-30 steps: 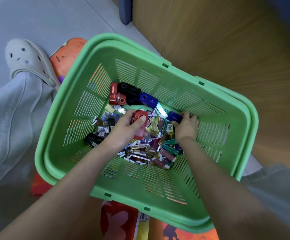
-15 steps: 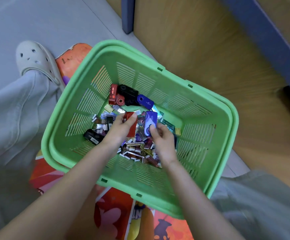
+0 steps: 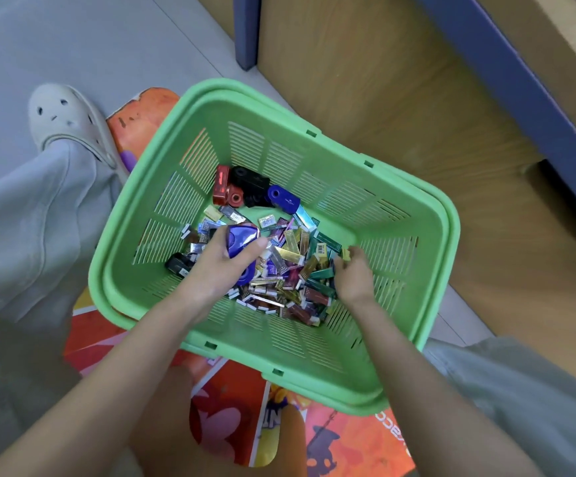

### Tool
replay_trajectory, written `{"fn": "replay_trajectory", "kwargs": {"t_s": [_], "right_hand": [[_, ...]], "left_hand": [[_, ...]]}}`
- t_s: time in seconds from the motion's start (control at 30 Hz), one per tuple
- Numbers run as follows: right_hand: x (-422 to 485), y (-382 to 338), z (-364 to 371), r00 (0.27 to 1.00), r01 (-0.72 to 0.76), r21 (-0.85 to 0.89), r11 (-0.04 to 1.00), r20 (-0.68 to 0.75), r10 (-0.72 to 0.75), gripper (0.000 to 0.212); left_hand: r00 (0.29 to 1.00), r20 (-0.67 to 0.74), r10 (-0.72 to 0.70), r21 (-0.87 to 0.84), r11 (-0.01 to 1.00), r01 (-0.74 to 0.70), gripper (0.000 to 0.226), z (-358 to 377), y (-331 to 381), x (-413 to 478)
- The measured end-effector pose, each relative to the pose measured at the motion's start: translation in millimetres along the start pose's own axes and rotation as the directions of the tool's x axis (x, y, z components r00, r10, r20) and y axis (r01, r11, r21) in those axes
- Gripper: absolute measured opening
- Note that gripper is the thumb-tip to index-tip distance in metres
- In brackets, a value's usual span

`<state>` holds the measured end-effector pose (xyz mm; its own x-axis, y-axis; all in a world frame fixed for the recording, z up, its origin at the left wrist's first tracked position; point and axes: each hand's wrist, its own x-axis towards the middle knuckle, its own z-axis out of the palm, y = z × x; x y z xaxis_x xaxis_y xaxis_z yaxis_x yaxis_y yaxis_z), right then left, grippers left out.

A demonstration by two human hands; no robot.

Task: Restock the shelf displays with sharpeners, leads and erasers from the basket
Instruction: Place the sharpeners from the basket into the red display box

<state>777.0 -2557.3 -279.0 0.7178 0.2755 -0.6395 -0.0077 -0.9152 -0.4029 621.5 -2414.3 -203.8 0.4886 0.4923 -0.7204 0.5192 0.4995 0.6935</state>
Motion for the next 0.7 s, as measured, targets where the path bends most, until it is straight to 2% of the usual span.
{"fn": "replay_trajectory", "kwargs": {"t_s": [0.07,0.1,0.23,0.37,0.47,0.57,0.7], "right_hand": [[15.6,9.3,3.2,0.983,-0.147,-0.098,0.984,0.095,0.157,0.050],[19.1,10.8,4.9,0.974,-0.171,-0.139,0.975,0.127,0.189,0.048],[23.8,11.5,16.2,0.973,-0.141,-0.261,0.955,0.142,0.182,0.041],[23.3,11.4,18.1,0.942,-0.069,-0.331,0.941,0.290,0.170,0.047],[24.2,9.9,10.3,0.919,-0.049,-0.297,0.954,0.360,0.159,0.057],[17.4,10.5,7.5,0.909,-0.097,-0.219,0.971,0.377,0.176,0.055],[2.9,0.1,3.7,0.966,-0.023,-0.130,0.991,0.252,0.056,0.040]], "left_hand": [[1.000,0.012,0.010,-0.004,1.000,-0.010,0.033,1.4,1.6,-1.0],[1.000,0.011,0.011,-0.008,1.000,-0.011,0.033,1.6,1.8,-0.9],[1.000,0.014,0.005,-0.023,1.000,-0.005,0.027,0.4,1.9,3.5],[1.000,0.029,-0.008,-0.032,0.999,0.009,0.015,-0.3,-2.3,6.3],[0.999,0.052,-0.014,-0.015,1.000,0.014,0.028,1.9,-4.8,6.5],[0.997,0.068,-0.026,-0.002,1.000,0.027,0.034,3.2,-8.1,5.6],[0.996,0.083,-0.043,-0.002,0.999,0.043,0.035,4.6,-9.9,5.1]]}}
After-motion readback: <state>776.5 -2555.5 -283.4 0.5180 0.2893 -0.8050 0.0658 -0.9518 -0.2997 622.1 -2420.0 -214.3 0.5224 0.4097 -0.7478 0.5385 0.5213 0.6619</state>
